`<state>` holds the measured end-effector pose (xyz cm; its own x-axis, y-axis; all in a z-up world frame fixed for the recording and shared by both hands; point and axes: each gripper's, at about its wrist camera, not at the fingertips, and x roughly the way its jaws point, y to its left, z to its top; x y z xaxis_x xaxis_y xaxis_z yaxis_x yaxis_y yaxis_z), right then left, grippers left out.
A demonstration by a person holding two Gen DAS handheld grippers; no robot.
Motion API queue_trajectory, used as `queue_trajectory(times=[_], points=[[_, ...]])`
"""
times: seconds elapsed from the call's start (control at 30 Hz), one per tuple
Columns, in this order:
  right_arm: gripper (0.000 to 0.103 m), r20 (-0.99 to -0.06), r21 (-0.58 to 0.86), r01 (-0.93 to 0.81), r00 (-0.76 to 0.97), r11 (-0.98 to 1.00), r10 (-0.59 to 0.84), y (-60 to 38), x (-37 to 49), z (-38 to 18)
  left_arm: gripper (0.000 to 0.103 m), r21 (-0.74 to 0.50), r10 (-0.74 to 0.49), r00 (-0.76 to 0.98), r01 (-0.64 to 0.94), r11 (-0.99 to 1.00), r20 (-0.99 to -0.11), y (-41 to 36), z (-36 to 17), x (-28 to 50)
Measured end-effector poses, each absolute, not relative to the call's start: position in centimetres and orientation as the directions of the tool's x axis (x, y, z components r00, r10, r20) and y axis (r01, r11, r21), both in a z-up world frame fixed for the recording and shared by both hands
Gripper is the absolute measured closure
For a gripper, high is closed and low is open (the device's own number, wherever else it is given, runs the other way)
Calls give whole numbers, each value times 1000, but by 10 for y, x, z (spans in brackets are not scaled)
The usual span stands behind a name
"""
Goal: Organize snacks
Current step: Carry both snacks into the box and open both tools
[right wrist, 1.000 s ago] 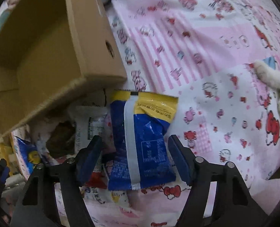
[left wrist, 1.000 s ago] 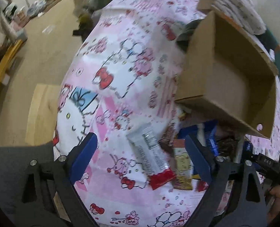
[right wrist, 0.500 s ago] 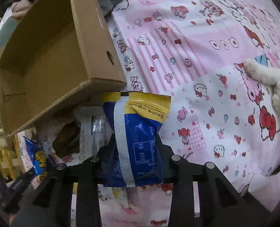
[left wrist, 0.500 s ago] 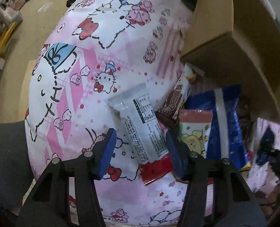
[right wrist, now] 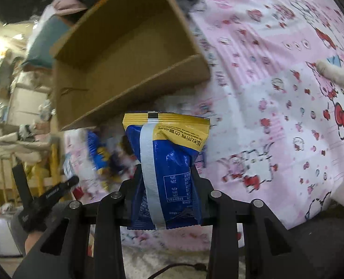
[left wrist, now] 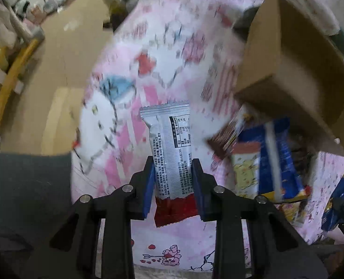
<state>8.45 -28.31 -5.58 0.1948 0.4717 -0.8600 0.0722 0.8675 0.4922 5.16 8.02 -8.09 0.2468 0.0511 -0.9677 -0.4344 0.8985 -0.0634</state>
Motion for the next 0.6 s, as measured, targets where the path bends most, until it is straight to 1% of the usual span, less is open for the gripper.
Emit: queue_trajectory(times=[0.13,0.2,0.27,0.33,0.37,0.6], points=[[66,-832,507,3,263,862,489,-276,91,-35,77,-86,59,352,-381,921,-934,70,-39,60],[66,-834,483,-22,295,875,467,-272,97,-27,77,-101,47,395,-345,933,-917,60,-24,70],[66,-820,472,-45,344,881,457,-271,107,-12,77,-142,3,432,-304,942,-902,46,-11,90],[66,-817,442,-57,386,895,428,-268,121,-5,77,-211,-75,451,-258,943,-889,38,-7,107],[66,-814,437,-61,399,897,423,-268,127,-3,77,-219,-92,455,-234,947,-886,32,-3,115],[66,-807,403,-67,445,913,389,-263,169,11,77,-185,-90,499,-144,972,-862,4,9,163]])
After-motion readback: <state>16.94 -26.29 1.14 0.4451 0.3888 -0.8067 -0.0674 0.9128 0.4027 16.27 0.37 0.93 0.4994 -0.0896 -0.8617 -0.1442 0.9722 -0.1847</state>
